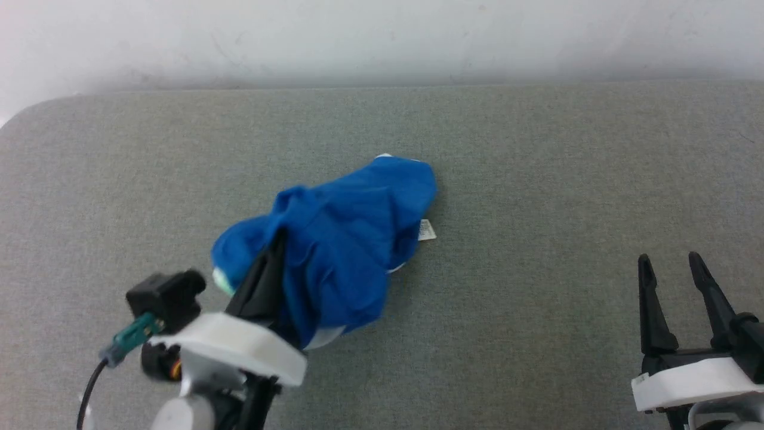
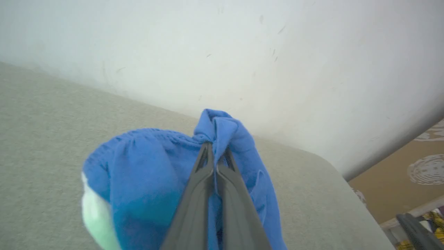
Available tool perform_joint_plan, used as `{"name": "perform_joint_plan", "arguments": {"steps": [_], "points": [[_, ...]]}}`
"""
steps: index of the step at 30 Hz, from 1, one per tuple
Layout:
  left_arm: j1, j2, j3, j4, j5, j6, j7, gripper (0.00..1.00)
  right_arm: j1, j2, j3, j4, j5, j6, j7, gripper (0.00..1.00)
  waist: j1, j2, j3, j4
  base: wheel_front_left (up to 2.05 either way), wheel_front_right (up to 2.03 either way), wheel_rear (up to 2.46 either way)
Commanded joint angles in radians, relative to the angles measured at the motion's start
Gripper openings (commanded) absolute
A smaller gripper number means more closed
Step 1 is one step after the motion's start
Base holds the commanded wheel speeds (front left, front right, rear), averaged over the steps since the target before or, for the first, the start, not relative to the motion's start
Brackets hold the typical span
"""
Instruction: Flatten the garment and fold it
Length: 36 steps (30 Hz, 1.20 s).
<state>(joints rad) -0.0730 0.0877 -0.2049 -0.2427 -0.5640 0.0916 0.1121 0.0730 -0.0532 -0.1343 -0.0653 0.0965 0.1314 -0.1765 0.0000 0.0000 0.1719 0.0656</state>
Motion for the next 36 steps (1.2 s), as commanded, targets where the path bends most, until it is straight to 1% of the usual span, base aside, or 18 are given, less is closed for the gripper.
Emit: {"name": "perform_joint_plan", "arguments": {"steps": [1, 2, 4, 7, 9, 12, 14, 18, 21, 22, 23, 24, 25, 28, 30, 33, 36], "points": [[0.042, 0.029, 0.014, 0.015, 0.024, 0.01, -0.01, 0.0, 0.008, 0.003, 0.001, -0.004, 0.0, -0.001, 0.002, 1.0, 0.0, 0.0, 0.002, -0.001, 0.0, 0.0, 0.0], [0.066, 0.036, 0.016, 0.027, 0.028, 0.015, -0.01, 0.0, 0.009, 0.003, 0.0, -0.004, -0.001, -0.001, 0.004, 1.0, 0.0, 0.0, 0.003, 0.0, 0.0, 0.0, 0.0], [0.11, 0.049, -0.007, 0.054, 0.037, 0.009, 0.008, 0.0, 0.01, 0.003, -0.003, -0.005, -0.003, -0.001, 0.01, 1.0, 0.0, 0.0, 0.006, 0.003, 0.0, 0.0, 0.0], [0.137, 0.056, -0.073, 0.094, 0.039, -0.021, 0.058, 0.0, 0.008, 0.003, -0.004, -0.006, -0.008, -0.001, 0.016, 1.0, 0.0, 0.0, 0.011, 0.01, 0.0, 0.0, 0.0], [0.125, 0.053, -0.109, 0.111, 0.049, -0.037, 0.076, 0.0, 0.005, 0.003, -0.004, -0.007, -0.009, -0.001, 0.02, 1.0, 0.0, 0.0, 0.013, 0.015, 0.0, 0.0, 0.0], [0.066, 0.057, -0.152, 0.119, 0.105, -0.05, 0.069, 0.0, -0.002, 0.003, -0.001, -0.009, -0.012, -0.001, 0.024, 1.0, 0.0, 0.0, 0.015, 0.022, 0.0, 0.0, 0.0], [0.022, 0.047, -0.195, 0.116, 0.124, -0.077, 0.071, 0.0, -0.004, 0.003, 0.0, -0.012, -0.014, -0.001, 0.028, 1.0, 0.0, 0.0, 0.016, 0.025, 0.0, 0.0, 0.0], [-0.042, 0.014, -0.312, 0.128, 0.134, -0.148, 0.089, 0.0, -0.008, 0.003, 0.004, -0.014, -0.017, -0.001, 0.03, 1.0, 0.0, 0.0, 0.019, 0.024, 0.0, 0.0, 0.0], [-0.065, 0.001, -0.407, 0.185, 0.154, -0.178, 0.108, 0.0, -0.008, 0.003, 0.008, -0.006, -0.014, -0.001, 0.03, 1.0, 0.0, 0.0, 0.021, 0.019, 0.0, 0.0, 0.0], [-0.063, -0.005, -0.431, 0.213, 0.144, -0.184, 0.111, 0.04, -0.007, 0.003, 0.01, -0.003, -0.012, -0.001, 0.029, 1.0, 0.0, 0.0, 0.021, 0.018, 0.0, 0.0, 0.0], [-0.065, -0.009, -0.454, 0.243, 0.143, -0.189, 0.114, 0.25, -0.007, 0.003, 0.012, 0.0, -0.01, -0.001, 0.03, 1.0, 0.0, 0.0, 0.021, 0.016, 0.0, 0.0, 0.0], [-0.065, -0.012, -0.473, 0.273, 0.14, -0.193, 0.113, 0.67, -0.006, 0.003, 0.015, 0.002, -0.009, -0.001, 0.03, 1.0, 0.0, 0.0, 0.021, 0.014, 0.0, 0.0, 0.0], [-0.064, -0.016, -0.482, 0.301, 0.132, -0.194, 0.107, 1.0, -0.006, 0.003, 0.016, 0.005, -0.008, -0.001, 0.03, 1.0, 0.0, 0.0, 0.021, 0.012, 0.0, 0.0, 0.0], [-0.07, -0.021, -0.486, 0.352, 0.127, -0.195, 0.072, 1.0, -0.006, 0.003, 0.02, 0.012, -0.008, -0.001, 0.031, 1.0, 0.0, 0.0, 0.018, 0.01, 0.0, 0.0, 0.0], [-0.073, -0.024, -0.473, 0.35, 0.108, -0.192, 0.054, 1.0, -0.002, 0.003, 0.016, 0.016, -0.009, -0.001, 0.032, 1.0, 0.0, 0.0, 0.011, 0.015, 0.0, 0.0, 0.0], [-0.072, -0.013, -0.444, 0.295, 0.081, -0.187, 0.056, 1.0, 0.009, 0.003, 0.011, 0.019, -0.012, -0.001, 0.035, 1.0, 0.0, 0.0, -0.001, 0.025, 0.0, 0.0, 0.0], [-0.055, 0.021, -0.401, 0.194, 0.043, -0.172, 0.087, 1.0, 0.017, 0.003, 0.014, 0.02, -0.012, -0.001, 0.04, 1.0, 0.0, 0.0, -0.017, 0.039, 0.0, 0.0, 0.0]]}}
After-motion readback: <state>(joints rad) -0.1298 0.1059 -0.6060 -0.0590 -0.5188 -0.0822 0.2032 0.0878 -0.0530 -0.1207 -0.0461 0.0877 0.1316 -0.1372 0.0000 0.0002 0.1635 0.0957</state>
